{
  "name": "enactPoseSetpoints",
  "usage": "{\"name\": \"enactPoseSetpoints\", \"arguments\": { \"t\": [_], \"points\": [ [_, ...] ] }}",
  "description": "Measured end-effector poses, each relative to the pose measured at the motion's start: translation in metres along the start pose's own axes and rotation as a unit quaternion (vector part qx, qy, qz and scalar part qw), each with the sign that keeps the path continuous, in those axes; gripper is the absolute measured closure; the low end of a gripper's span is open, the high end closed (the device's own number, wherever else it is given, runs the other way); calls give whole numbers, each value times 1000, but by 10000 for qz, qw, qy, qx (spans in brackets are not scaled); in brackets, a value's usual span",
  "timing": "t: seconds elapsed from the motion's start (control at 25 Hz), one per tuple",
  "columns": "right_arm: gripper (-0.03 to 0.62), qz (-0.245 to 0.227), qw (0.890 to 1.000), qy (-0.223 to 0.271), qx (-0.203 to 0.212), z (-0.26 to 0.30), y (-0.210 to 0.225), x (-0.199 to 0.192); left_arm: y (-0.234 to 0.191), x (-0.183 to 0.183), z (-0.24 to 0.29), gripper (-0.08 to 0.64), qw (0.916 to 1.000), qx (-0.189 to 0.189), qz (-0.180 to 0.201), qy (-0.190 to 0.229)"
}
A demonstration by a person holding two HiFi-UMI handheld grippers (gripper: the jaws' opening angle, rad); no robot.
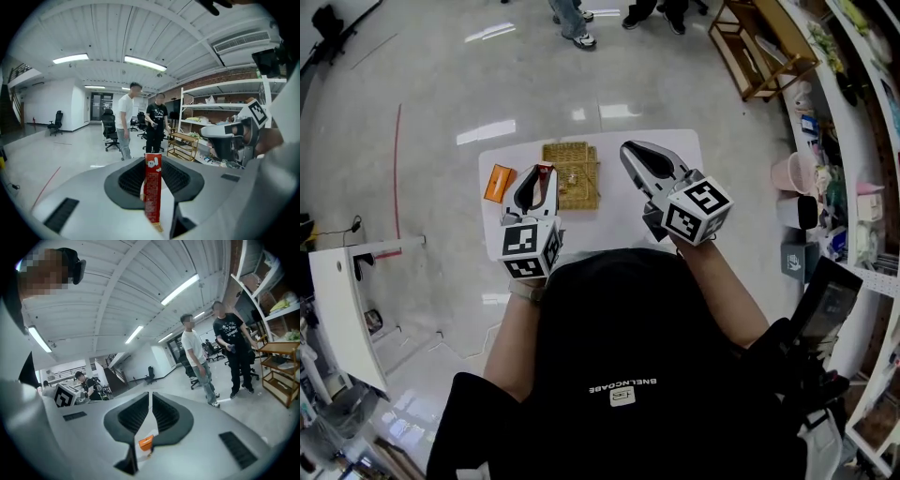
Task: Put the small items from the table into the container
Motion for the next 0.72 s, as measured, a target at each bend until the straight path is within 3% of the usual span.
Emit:
{"name": "enactPoseSetpoints", "arguments": {
  "t": [0.28,0.72],
  "points": [
    [579,-78,9997,-94,198,18,-7,2,-23,-23,-6,451,9993,277,-217,-126],
    [580,-20,9985,-548,-5,24,0,-16,-54,-73,18,449,9952,361,-730,-546]
  ]
}}
Point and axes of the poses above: the fingertips, and each gripper's own axes: z forward along the fingers, y to its right, x out of its top, the point moved 10 cm from there along -z, backward along the fingers, and after that the axes turned 4 degrees about -x, right-handed, at the moved point
